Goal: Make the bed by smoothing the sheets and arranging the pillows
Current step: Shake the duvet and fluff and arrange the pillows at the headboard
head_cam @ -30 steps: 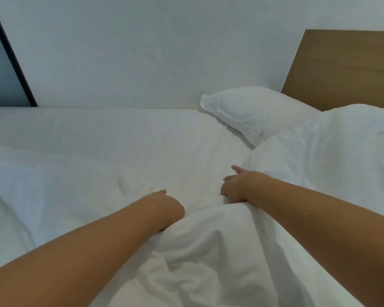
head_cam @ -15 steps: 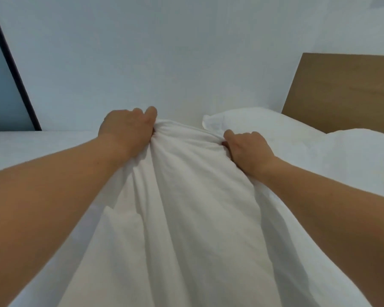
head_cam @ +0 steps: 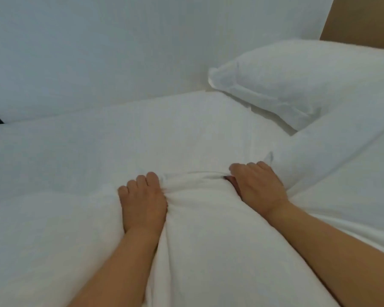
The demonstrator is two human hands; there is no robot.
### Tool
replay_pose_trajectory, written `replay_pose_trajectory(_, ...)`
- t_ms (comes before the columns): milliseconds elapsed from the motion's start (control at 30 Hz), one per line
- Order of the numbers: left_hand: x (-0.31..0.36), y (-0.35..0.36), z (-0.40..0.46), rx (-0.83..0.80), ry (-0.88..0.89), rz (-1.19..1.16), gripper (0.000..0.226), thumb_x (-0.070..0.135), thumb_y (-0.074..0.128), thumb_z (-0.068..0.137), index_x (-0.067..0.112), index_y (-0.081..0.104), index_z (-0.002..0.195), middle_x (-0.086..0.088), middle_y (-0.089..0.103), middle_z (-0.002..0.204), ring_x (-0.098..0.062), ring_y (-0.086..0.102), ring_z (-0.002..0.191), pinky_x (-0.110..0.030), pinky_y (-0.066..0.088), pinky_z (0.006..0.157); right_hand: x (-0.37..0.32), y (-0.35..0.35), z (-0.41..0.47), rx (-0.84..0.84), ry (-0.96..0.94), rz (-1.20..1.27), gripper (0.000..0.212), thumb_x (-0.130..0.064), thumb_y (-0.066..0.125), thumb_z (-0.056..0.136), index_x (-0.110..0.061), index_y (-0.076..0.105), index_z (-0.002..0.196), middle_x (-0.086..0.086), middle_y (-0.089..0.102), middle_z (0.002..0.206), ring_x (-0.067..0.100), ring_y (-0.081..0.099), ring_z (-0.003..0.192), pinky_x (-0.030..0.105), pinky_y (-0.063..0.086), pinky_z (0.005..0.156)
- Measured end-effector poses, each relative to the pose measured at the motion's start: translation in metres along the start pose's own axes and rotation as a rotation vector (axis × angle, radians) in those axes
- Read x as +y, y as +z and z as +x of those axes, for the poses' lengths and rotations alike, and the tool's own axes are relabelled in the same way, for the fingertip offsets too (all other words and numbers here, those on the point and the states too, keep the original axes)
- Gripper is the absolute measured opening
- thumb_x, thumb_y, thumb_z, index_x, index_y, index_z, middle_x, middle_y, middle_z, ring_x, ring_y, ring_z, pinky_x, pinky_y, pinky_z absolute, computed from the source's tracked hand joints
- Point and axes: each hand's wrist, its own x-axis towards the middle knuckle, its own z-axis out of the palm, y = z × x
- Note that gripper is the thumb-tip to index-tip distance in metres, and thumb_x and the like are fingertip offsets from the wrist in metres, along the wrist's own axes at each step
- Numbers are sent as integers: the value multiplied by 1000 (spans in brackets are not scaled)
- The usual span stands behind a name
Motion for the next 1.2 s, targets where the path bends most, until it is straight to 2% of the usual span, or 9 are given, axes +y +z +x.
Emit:
replay_pose_trajectory(167,-20,27,57,225,43,-225,12,10,41,78,17,35,69,-2,49,62,-25,40,54,-32,24,54,18,11,21,-22,-25,62,44,-43,34,100,-16,58,76,-1,52,57,24,49,53,35,38,58)
replay_pose_trajectory(300,-22,28,51,134,61,-329,10,17,42,83,15,40,73,-1,50,65,-27,45,58,-32,25,53,15,4,17,-27,-13,-13,45,-43,32,100,-16,58,74,-2,52,57,24,49,53,34,36,60)
replay_pose_trajectory(433,-38,-15,42,-295,-46,-437,32,38,29,97,21,49,116,-6,54,117,-28,51,104,-39,36,88,-3,-28,16,-107,124,-1,44,-45,35,97,-16,60,76,-1,56,62,26,55,56,33,40,62)
replay_pose_trajectory(600,-22,-138,-61,-123,38,-879,60,63,38,75,50,36,133,18,22,145,-9,19,139,-40,14,116,-16,-118,-16,-215,357,437,39,-36,36,102,-17,55,130,-3,54,132,18,47,125,41,28,111)
replay_pose_trajectory(667,17,-146,-143,-431,331,-735,86,98,19,52,71,7,133,39,-9,147,11,-18,138,-45,1,117,-16,-160,-55,-384,477,718,54,-55,38,98,-31,35,146,-12,35,149,7,29,139,35,16,119)
replay_pose_trajectory(733,42,-116,-214,-424,509,-463,91,101,11,56,65,15,140,26,0,158,3,-16,144,-56,9,111,-26,-184,-107,-678,320,556,75,-73,27,88,-37,11,152,-14,11,160,4,6,146,33,2,121)
replay_pose_trajectory(800,54,-91,-233,-425,484,-420,101,99,21,63,47,21,149,6,16,161,-11,0,149,-59,4,109,-35,-190,-149,-713,238,283,82,-75,10,84,-33,1,154,-11,0,162,5,-5,147,31,-9,119)
replay_pose_trajectory(933,60,-78,-205,-357,416,-412,104,104,7,48,58,-16,139,18,-29,154,-1,-32,139,-61,-23,107,-44,-186,-156,-733,336,177,83,-74,6,86,-26,4,155,-3,1,163,13,-1,149,36,-6,119)
replay_pose_trajectory(1200,71,-117,-244,-530,271,-258,90,87,17,76,44,-17,148,14,-27,157,-10,-27,143,-61,-15,110,-75,-279,-228,-956,490,264,77,-69,17,93,-25,4,155,-3,-1,163,15,-1,149,41,-2,120)
